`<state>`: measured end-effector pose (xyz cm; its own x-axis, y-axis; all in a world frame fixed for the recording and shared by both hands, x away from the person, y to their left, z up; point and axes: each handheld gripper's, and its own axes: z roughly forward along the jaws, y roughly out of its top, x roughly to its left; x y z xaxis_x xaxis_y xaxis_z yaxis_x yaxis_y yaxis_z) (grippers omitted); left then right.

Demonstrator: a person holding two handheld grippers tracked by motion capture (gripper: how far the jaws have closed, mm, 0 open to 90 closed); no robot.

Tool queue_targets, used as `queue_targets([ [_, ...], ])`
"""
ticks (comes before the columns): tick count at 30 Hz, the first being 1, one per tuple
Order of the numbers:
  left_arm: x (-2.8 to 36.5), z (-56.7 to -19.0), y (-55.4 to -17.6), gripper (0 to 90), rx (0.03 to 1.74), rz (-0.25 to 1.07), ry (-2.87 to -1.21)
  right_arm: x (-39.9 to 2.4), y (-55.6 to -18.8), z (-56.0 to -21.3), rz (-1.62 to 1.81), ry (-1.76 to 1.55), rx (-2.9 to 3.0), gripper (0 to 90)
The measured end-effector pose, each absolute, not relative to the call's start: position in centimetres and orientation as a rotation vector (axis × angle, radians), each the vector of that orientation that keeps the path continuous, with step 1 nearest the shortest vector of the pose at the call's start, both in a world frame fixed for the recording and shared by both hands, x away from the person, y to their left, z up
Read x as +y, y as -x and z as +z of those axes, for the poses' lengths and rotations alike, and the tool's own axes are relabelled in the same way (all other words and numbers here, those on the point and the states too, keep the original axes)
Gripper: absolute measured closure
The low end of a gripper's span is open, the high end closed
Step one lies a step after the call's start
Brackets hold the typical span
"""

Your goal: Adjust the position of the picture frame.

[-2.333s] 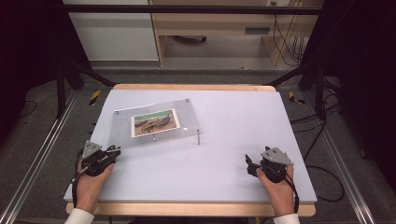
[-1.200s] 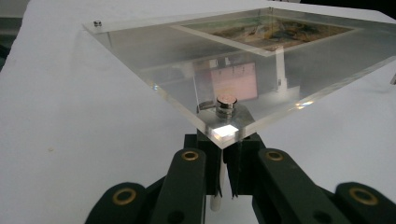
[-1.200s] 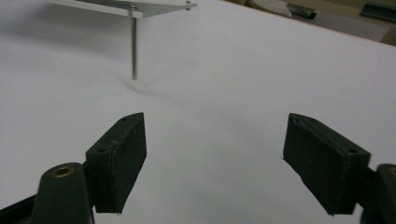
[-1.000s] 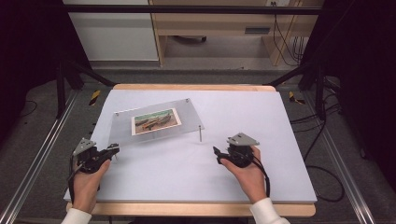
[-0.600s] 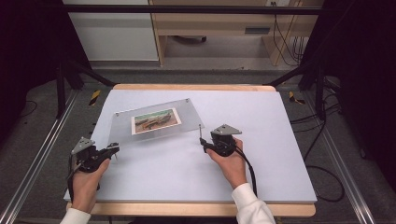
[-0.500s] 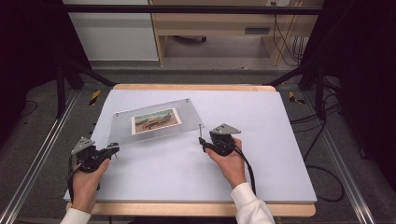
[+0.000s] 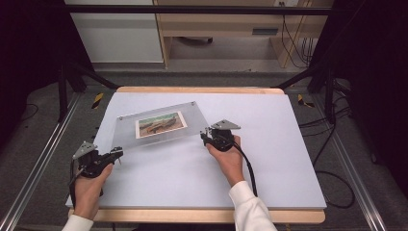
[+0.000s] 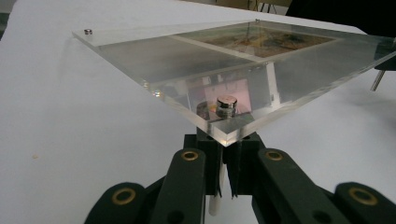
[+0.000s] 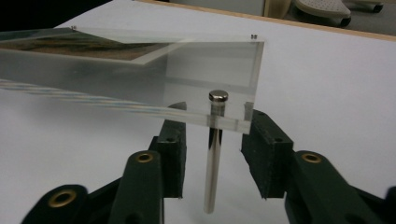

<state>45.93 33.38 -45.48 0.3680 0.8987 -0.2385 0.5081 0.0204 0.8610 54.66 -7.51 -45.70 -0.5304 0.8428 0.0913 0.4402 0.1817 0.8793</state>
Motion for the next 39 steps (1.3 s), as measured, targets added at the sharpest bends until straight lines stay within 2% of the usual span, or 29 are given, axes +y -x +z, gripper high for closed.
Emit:
queue_targets([
  [3,33.4,-45.5,-45.9,83.8,1.277,0.491,-1.633,-7.1,-55.1,-45.9,1.321,-1.212,2.047,66.5],
  [4,33.4,-45.5,-45.9,83.8,1.277,0.492,-1.633,-7.0,-55.3,-46.1,1.335,-1.208,2.041,71.0],
  [6,33.4,-45.5,-45.9,83.8,1.277,0.49,-1.633,-6.9,-55.3,-46.2,1.343,-1.207,2.037,72.5],
  [8,33.4,-45.6,-45.9,83.8,1.277,0.491,-1.633,-6.9,-55.5,-46.4,1.36,-1.197,2.025,78.7],
  [9,33.4,-45.6,-45.9,83.8,1.277,0.492,-1.633,-6.9,-55.5,-46.4,1.36,-1.197,2.025,78.7],
  [10,33.3,-45.6,-45.9,83.8,1.276,0.494,-1.635,-6.9,-55.6,-46.5,1.368,-1.189,2.015,84.0],
  [21,33.4,-46.0,-46.0,83.1,1.266,0.498,-1.628,-7.0,-55.7,-46.5,1.375,-1.184,2.023,84.6],
  [27,33.3,-46.5,-46.5,76.3,1.265,0.512,-1.617,-7.0,-55.7,-46.6,1.367,-1.196,2.037,84.6],
  [31,33.4,-46.4,-46.8,82.2,1.26,0.499,-1.594,-6.9,-55.7,-46.6,1.378,-1.194,2.042,84.5],
  [35,33.5,-46.4,-46.9,82.7,1.271,0.503,-1.585,-6.8,-55.7,-46.6,1.397,-1.206,2.041,83.7],
  [39,33.4,-46.4,-46.9,82.9,1.276,0.505,-1.589,-6.8,-55.4,-46.4,1.386,-1.183,2.052,78.9],
])
